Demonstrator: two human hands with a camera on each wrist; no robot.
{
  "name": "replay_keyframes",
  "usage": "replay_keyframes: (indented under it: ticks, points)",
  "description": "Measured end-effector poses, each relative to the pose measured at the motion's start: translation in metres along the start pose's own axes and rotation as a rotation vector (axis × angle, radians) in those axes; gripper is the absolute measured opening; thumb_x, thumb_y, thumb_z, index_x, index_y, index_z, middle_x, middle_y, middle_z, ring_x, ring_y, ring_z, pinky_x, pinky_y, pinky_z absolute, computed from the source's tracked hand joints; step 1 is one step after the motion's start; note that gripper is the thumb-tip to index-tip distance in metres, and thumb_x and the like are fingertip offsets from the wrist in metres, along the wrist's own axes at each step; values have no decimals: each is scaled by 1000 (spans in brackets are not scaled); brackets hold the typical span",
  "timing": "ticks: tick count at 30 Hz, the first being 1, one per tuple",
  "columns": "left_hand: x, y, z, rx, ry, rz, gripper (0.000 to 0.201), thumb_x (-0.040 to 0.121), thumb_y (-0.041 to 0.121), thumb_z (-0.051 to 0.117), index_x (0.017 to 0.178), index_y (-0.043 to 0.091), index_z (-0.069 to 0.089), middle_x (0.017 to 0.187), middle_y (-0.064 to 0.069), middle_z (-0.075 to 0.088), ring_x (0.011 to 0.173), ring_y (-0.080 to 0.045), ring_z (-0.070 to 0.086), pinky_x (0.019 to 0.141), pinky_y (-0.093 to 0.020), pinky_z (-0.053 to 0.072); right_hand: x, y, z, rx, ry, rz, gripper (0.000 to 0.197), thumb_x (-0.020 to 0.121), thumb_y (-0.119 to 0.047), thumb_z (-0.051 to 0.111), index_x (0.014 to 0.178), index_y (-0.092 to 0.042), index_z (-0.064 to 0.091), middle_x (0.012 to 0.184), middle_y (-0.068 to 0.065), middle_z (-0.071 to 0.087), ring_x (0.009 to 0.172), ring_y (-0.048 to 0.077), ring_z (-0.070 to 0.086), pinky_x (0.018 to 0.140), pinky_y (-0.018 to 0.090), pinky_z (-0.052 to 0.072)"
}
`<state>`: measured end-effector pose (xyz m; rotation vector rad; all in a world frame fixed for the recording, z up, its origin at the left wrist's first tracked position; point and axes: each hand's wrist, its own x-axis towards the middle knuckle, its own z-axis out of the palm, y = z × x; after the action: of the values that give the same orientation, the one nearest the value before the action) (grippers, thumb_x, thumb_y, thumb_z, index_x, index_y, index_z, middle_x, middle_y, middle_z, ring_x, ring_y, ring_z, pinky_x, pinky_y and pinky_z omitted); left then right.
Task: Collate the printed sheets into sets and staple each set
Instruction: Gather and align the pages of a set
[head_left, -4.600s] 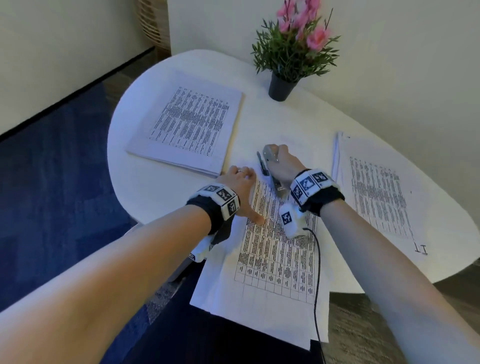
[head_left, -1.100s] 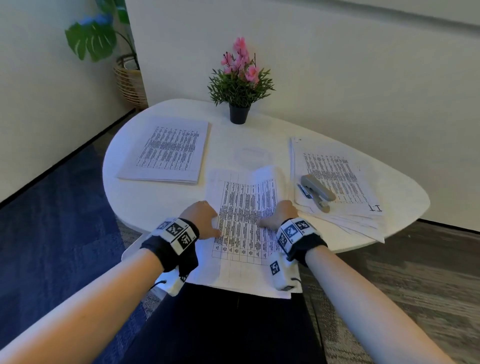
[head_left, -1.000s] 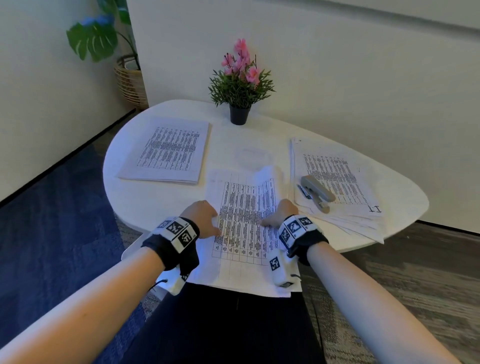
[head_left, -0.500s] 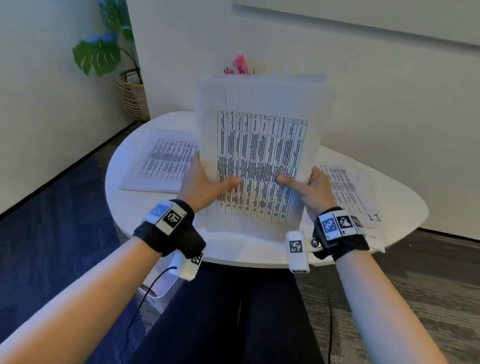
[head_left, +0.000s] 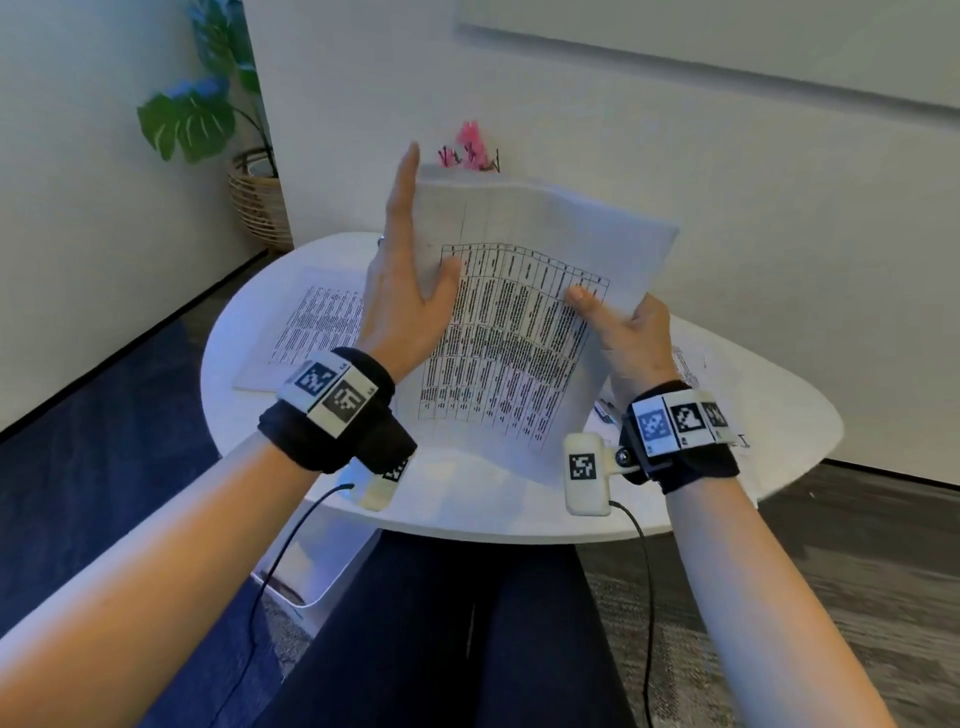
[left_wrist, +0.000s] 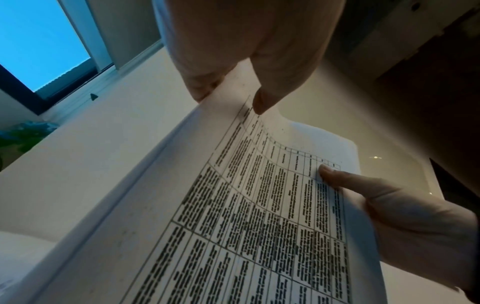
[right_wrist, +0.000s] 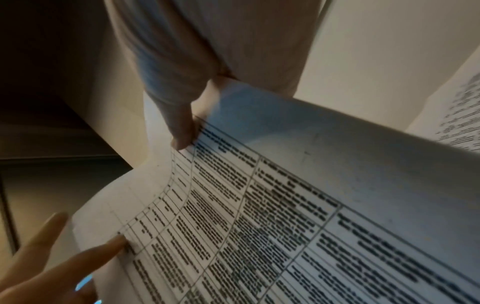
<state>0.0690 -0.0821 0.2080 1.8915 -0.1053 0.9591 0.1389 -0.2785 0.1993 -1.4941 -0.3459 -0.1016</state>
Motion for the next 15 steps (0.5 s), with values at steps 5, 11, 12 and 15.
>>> replay_keyframes:
  ticks: [5, 11, 12, 15]
  points:
    - [10, 13, -10, 126, 115, 109, 42, 86, 5, 55, 127, 13, 49, 118, -4, 51, 105, -12, 51, 89, -18, 46, 2, -13, 2, 107, 26, -68, 23, 78, -9, 74, 99, -8, 66, 95, 6, 70, 86, 13, 67, 71, 24, 54]
    - [11, 15, -14, 29, 120, 62, 41, 87, 20, 63, 125, 24, 48, 111, 5, 58, 98, -12, 59, 84, -38, 54, 0, -11, 4, 51, -39, -42, 26, 71, -3, 78, 92, -13, 66, 88, -1, 71, 81, 10, 69, 69, 23, 55]
    - [11, 14, -14, 48, 140, 60, 35, 87, 22, 63, 121, 22, 53, 111, 5, 58, 98, -11, 58, 86, -40, 53, 0, -11, 4, 54, -32, -46, 25, 72, -3, 78, 91, -13, 66, 88, -1, 71, 80, 9, 69, 68, 23, 55]
    - [14, 13, -17, 69, 191, 63, 24, 88, 24, 63, 112, 22, 57, 107, 11, 55, 97, -3, 55, 84, -36, 53, -2, -13, 4, 83, 12, -71, 20, 73, -3, 77, 86, -14, 66, 83, -2, 69, 75, 7, 68, 65, 22, 54]
